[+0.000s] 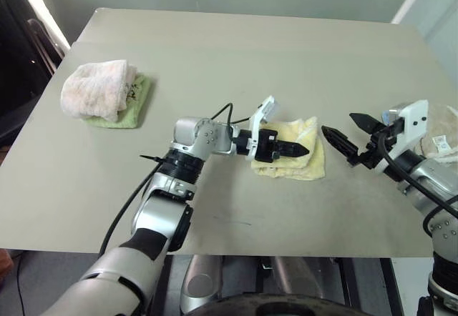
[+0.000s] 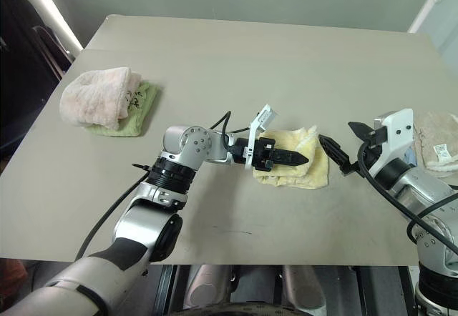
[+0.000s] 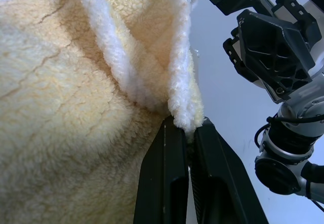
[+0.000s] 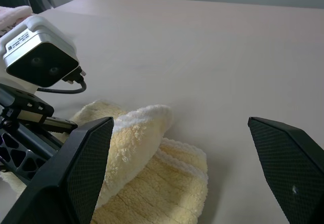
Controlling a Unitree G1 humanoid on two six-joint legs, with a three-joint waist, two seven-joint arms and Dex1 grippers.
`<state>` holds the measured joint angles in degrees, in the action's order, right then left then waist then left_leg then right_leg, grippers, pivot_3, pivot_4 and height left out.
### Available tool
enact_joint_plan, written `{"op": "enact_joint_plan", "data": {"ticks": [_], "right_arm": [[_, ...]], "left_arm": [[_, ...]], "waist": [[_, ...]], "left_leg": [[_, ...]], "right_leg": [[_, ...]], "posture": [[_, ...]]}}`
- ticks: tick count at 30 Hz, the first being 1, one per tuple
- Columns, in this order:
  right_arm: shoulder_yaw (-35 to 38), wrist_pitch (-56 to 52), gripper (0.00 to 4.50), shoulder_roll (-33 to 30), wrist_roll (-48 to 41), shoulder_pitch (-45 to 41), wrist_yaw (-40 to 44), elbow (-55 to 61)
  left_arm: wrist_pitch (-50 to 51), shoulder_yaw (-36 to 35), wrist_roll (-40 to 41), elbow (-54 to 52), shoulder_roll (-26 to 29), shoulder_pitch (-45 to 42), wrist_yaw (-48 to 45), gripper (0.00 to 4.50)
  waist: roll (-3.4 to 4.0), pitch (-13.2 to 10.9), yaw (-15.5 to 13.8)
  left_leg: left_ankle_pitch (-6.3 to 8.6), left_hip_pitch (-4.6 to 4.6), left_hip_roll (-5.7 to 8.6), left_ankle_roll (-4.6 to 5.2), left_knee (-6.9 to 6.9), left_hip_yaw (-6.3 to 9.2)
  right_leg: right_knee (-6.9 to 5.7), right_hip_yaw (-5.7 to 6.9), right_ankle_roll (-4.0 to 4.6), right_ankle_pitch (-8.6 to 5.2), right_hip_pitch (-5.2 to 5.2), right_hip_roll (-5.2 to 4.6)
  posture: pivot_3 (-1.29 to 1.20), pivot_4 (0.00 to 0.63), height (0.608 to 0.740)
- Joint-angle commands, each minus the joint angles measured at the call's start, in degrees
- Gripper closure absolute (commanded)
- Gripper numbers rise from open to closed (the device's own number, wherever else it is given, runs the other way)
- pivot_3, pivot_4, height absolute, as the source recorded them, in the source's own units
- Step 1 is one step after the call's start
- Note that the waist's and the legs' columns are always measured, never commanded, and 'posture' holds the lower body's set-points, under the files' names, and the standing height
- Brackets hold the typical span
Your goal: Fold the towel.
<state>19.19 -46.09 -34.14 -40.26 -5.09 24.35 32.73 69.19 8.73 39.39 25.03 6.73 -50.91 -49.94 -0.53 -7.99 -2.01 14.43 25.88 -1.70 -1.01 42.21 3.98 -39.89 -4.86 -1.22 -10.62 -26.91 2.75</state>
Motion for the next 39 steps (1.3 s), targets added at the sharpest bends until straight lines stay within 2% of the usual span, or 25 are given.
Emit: {"op": "enact_joint_plan", "data": {"ticks": [1, 2, 5, 15, 16, 19, 23, 26, 29, 30, 33, 34, 39], "right_arm": [[1.46, 0.35, 0.00, -0.83, -0.75, -0.41, -0.58, 2.04], [1.46, 0.36, 0.00, -0.84, -0.77, -0.41, -0.60, 2.04], [0.26, 1.12, 0.00, -0.78, 0.61, -1.55, -0.82, 0.79], [-0.28, 1.80, 0.00, -0.36, 1.45, -2.14, -0.54, 0.30], [-0.24, 1.83, 0.00, -0.37, 1.44, -2.04, -0.51, 0.38], [-0.15, 1.91, 0.00, -0.41, 1.36, -1.97, -0.40, 0.50], [-0.31, 1.94, 0.00, -0.65, 0.25, -2.32, 0.76, 1.09], [-0.38, -0.63, 0.00, -0.80, -2.74, -2.74, 1.30, 1.60], [-1.67, -0.38, 0.60, 0.36, -4.50, -3.66, 1.84, 2.02], [-2.09, -0.34, 0.97, 0.36, -4.85, -3.72, 2.13, 2.07], [-5.13, 0.25, 1.71, 1.44, -4.27, -5.00, 2.03, 0.99], [-5.91, 0.47, 1.89, 1.76, -3.87, -5.37, 1.86, 0.60], [-8.64, 1.30, 3.64, 2.47, -2.80, -6.43, 2.34, -0.89]], "left_arm": [[0.05, -0.78, 0.19, -1.80, -0.46, -0.87, -0.96, 4.49], [0.05, -0.79, 0.17, -1.80, -0.46, -0.87, -0.97, 4.49], [1.52, -0.88, 2.03, -3.31, -1.06, 1.25, -2.39, 3.72], [2.07, -0.33, 2.01, -6.68, -0.45, 2.69, -2.87, 0.23], [1.20, -0.29, 1.78, -7.68, -0.19, 2.87, -2.87, 0.02], [-0.32, -1.92, 2.08, -9.52, -0.06, 2.56, -2.27, 0.02], [-4.38, -8.13, 4.30, -13.50, 0.66, 0.70, -1.72, 0.02], [-15.54, -11.38, 3.62, -17.88, 0.65, 2.54, -4.25, 0.02], [-27.68, -9.38, -4.39, -18.36, 6.22, 4.87, -5.92, 0.00], [-30.14, -8.54, -6.08, -18.26, 7.47, 5.54, -6.40, 0.00], [-33.10, -9.10, -6.82, -19.85, 11.72, 9.77, -9.35, 0.43], [-33.56, -9.24, -6.80, -20.01, 12.56, 10.69, -9.81, 0.66], [-39.72, -6.18, -10.14, -19.94, 14.92, 15.77, -12.93, 2.45]], "waist": [[0.00, 0.00, -0.01], [0.00, 0.00, -0.01], [0.00, 0.00, -0.02], [0.00, 0.00, -0.07], [0.00, 0.00, -0.08], [0.00, 0.00, -0.08], [0.00, 0.00, -0.08], [0.01, 0.00, -0.05], [0.03, 0.02, 0.21], [0.04, 0.02, 0.30], [0.03, 0.03, 0.14], [0.04, 0.03, 0.25], [0.04, 0.03, 0.09]], "left_leg": [[0.00, 0.00, 0.00, 0.00, 0.00, 0.00], [0.00, 0.00, 0.00, 0.00, 0.00, 0.00], [0.00, 0.00, 0.00, 0.00, 0.00, -0.01], [0.00, -0.01, 0.00, 0.01, 0.01, -0.02], [0.00, -0.01, 0.00, 0.01, 0.01, -0.02], [0.00, -0.01, 0.00, 0.01, 0.01, -0.02], [0.00, -0.01, 0.00, 0.01, 0.01, -0.02], [0.00, -0.02, 0.00, 0.01, 0.01, -0.02], [0.01, -0.04, 0.00, 0.02, 0.01, -0.06], [0.01, -0.07, 0.00, 0.03, 0.01, -0.07], [0.01, 0.00, -0.01, 0.04, 0.04, 0.00], [0.07, 0.05, 0.01, 0.15, 0.11, 0.03], [0.11, 0.17, 0.01, 0.19, 0.12, 0.08]], "right_leg": [[0.00, 0.00, -0.01, 0.01, 0.00, 0.00], [0.00, 0.00, -0.01, 0.01, 0.00, 0.00], [0.00, 0.00, -0.01, 0.01, 0.00, 0.00], [0.00, -0.01, -0.05, 0.03, 0.00, 0.00], [0.00, -0.01, -0.05, 0.03, 0.00, -0.01], [0.00, -0.01, -0.05, 0.03, 0.00, 0.00], [0.00, -0.01, -0.03, 0.02, 0.00, 0.00], [0.00, -0.01, -0.01, 0.01, 0.00, 0.00], [0.00, -0.02, 0.28, -0.17, 0.00, 0.00], [-0.01, -0.02, 0.30, -0.18, 0.00, 0.01], [-0.01, 0.01, 0.30, -0.17, 0.00, 0.01], [0.01, -0.02, 0.26, -0.18, -0.01, 0.00], [0.00, 0.00, 0.29, -0.19, -0.09, -0.01]], "posture": [[0.00, 0.150, 0.697], [0.00, 0.150, 0.697], [0.00, 0.150, 0.697], [0.00, 0.150, 0.697], [0.00, 0.150, 0.697], [0.00, 0.150, 0.697], [0.00, 0.150, 0.697], [0.00, 0.150, 0.697], [0.00, 0.150, 0.697], [0.00, 0.150, 0.697], [0.00, 0.150, 0.697], [0.00, 0.150, 0.697], [0.00, 0.150, 0.697]]}}
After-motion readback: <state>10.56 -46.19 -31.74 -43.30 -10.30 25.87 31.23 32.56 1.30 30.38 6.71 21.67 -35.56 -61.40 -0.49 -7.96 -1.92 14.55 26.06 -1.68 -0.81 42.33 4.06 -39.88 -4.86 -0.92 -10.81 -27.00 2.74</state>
